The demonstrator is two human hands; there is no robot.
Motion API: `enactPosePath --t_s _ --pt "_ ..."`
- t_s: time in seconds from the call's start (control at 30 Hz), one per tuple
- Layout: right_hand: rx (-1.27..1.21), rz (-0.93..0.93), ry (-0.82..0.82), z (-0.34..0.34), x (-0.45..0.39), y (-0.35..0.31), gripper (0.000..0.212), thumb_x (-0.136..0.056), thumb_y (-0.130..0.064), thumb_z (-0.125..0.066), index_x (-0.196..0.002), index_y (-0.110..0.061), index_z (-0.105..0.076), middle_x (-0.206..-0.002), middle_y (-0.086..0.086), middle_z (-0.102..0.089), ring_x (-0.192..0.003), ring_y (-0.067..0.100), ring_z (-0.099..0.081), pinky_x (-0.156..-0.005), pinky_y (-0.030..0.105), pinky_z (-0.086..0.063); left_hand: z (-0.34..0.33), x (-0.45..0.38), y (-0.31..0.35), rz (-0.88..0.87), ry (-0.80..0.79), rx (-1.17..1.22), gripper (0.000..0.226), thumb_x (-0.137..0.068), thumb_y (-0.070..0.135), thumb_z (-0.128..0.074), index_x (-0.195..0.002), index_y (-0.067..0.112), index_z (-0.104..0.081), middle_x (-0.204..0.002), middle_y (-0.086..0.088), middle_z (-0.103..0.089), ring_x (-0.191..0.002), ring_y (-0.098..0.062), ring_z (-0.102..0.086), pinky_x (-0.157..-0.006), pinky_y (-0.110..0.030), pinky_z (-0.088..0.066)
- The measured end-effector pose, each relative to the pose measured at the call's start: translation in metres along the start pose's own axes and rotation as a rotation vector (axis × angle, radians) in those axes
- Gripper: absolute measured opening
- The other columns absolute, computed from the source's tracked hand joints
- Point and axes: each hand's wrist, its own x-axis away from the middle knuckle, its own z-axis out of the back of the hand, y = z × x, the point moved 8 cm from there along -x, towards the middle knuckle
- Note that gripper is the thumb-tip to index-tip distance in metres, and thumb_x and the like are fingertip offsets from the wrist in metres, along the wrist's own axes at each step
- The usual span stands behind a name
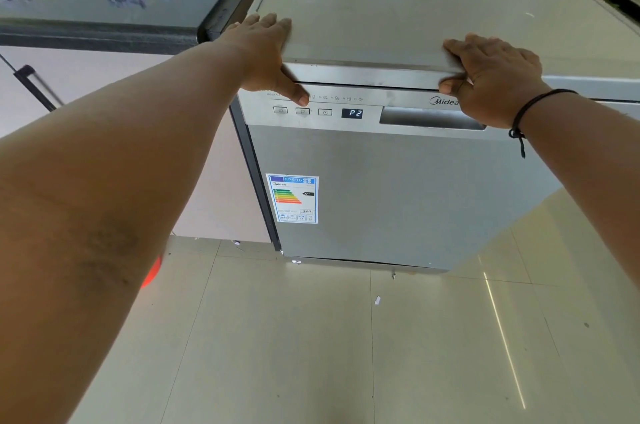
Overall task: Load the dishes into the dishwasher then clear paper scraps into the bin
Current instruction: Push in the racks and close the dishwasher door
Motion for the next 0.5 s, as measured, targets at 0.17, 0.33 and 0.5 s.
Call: enactPosePath --t_s 0.17,0.33,0.5 --pt "-0.008 -0.005 0.015 0.0015 -0.0001 0.0007 0.058 -0.094 -0.050 -0.042 -0.147 -0.036 -0.024 -0.158 0.002 -0.022 -0.144 0.026 -0.019 -0.115 0.046 -0.012 -0.0002 -0.0004 -0.0010 -0.008 0.018 0.001 0.143 -0.034 0.089 -0.058 -0.151 0.021 -0.012 -0.159 -0.008 -0.016 -0.145 -0.032 -0.013 -0.118 -0.049 -0.014" --pt "0.018 0.008 0.005 -0.0018 0.0019 -0.0012 0.058 -0.095 -0.048 -0.043 -0.147 -0.034 -0.024 -0.157 0.005 -0.023 -0.144 0.030 -0.020 -0.115 0.048 -0.013 -0.0021 0.0001 -0.0014 0.006 0.025 -0.013 0.139 -0.041 0.086 -0.064 -0.152 0.021 -0.011 -0.159 -0.008 -0.013 -0.146 -0.032 -0.012 -0.118 -0.049 -0.012" --pt "0.039 -0.015 -0.099 -0.0045 0.0013 -0.0033 0.062 -0.095 -0.051 -0.040 -0.149 -0.033 -0.018 -0.159 0.005 -0.017 -0.145 0.032 -0.016 -0.117 0.048 -0.012 0.0007 0.0069 0.0013 0.033 0.031 0.022 0.135 -0.049 0.080 -0.070 -0.152 0.020 -0.008 -0.160 -0.008 -0.009 -0.147 -0.030 -0.007 -0.119 -0.048 -0.008"
